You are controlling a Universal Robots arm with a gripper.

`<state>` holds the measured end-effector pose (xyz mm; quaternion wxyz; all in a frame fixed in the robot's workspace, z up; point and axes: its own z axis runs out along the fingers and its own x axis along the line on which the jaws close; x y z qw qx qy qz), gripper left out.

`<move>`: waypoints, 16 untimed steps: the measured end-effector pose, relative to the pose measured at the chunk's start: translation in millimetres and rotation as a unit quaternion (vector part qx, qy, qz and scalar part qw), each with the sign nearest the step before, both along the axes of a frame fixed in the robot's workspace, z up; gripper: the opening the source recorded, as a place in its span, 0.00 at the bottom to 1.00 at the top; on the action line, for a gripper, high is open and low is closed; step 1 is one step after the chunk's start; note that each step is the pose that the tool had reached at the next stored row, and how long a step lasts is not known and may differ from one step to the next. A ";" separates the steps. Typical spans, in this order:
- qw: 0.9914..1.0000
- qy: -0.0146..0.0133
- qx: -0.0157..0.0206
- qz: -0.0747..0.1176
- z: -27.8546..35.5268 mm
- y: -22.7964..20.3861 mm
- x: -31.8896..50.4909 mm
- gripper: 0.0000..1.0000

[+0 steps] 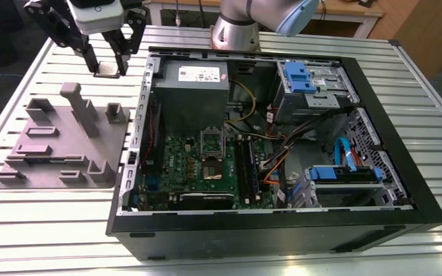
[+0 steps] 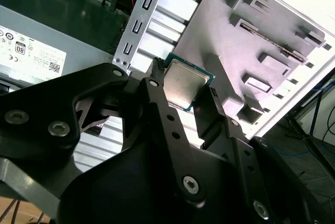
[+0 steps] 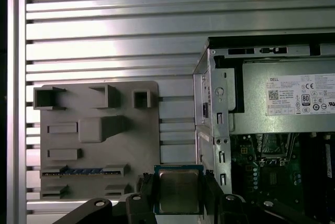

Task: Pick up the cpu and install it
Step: 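Pick up the cpu and move it towards the insertion slot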

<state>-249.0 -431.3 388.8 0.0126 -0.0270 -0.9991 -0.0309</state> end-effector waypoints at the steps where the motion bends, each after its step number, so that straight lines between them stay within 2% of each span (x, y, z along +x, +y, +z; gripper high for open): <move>1: 1.000 0.000 0.000 0.000 0.0 0.0 0.2 0.47; 16: 1.000 0.000 0.000 0.000 0.0 0.0 2.9 0.47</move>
